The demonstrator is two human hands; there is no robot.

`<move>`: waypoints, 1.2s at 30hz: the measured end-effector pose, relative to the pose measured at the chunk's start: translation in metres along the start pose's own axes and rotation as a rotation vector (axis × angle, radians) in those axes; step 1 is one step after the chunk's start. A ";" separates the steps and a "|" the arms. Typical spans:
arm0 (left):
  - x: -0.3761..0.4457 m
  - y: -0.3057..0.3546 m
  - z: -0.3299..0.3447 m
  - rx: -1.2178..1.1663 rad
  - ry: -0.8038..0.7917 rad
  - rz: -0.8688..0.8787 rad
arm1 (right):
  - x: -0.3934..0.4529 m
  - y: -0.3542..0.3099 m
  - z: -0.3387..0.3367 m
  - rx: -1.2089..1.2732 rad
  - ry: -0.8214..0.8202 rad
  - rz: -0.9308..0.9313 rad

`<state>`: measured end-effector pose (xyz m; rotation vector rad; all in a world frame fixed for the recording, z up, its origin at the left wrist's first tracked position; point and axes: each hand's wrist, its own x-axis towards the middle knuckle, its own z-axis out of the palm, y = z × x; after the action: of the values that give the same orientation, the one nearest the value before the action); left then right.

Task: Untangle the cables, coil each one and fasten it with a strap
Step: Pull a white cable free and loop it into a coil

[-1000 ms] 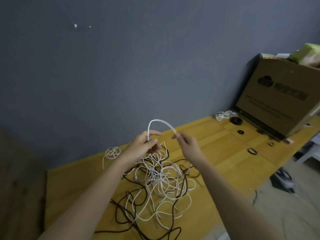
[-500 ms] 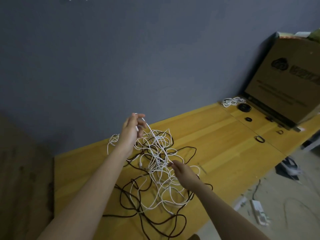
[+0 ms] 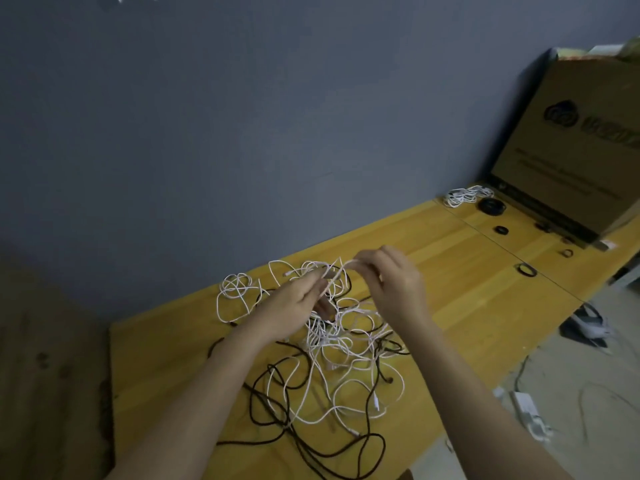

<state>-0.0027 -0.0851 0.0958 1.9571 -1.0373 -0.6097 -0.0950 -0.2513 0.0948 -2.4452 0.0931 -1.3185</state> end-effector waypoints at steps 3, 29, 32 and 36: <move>-0.002 0.008 -0.007 0.016 0.019 0.062 | 0.015 -0.005 -0.004 0.170 0.146 0.300; 0.026 -0.023 0.021 0.369 0.005 -0.035 | -0.086 0.006 0.048 0.048 -0.609 0.200; 0.022 -0.021 0.026 0.699 -0.057 -0.063 | -0.090 0.016 0.045 -0.067 -0.649 0.176; 0.024 -0.024 0.026 0.741 -0.071 -0.033 | -0.086 0.024 0.033 0.087 -0.505 0.305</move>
<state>0.0025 -0.1087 0.0608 2.6000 -1.4129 -0.3277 -0.1131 -0.2454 0.0017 -2.4855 0.2581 -0.5473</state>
